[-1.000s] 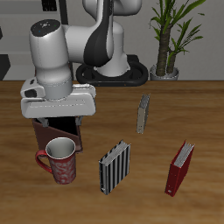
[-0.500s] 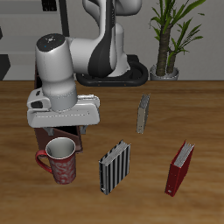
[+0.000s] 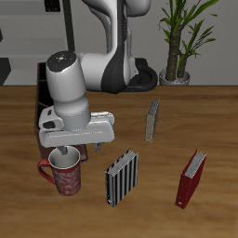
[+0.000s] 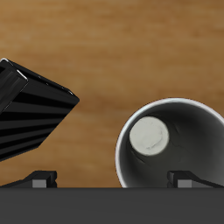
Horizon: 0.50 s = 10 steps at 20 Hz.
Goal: Place the red mug into the right desk caddy's right compartment
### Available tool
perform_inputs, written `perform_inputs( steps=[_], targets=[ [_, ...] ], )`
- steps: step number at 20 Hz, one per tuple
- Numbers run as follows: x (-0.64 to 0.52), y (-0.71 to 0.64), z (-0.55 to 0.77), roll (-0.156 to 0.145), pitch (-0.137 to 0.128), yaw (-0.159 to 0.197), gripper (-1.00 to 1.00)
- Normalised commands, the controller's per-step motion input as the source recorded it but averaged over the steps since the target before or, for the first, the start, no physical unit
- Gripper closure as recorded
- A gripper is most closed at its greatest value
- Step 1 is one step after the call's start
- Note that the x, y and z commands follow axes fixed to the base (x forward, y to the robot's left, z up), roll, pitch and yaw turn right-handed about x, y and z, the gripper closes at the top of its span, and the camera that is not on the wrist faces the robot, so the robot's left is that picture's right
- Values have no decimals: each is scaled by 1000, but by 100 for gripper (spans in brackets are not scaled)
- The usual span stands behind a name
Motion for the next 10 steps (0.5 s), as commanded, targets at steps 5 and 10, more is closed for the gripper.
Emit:
perform_inputs(
  steps=[5, 10],
  targets=[
    [58, 107, -296, 10, 36, 8, -100],
    [58, 24, -361, 11, 53, 3, -100]
  ],
)
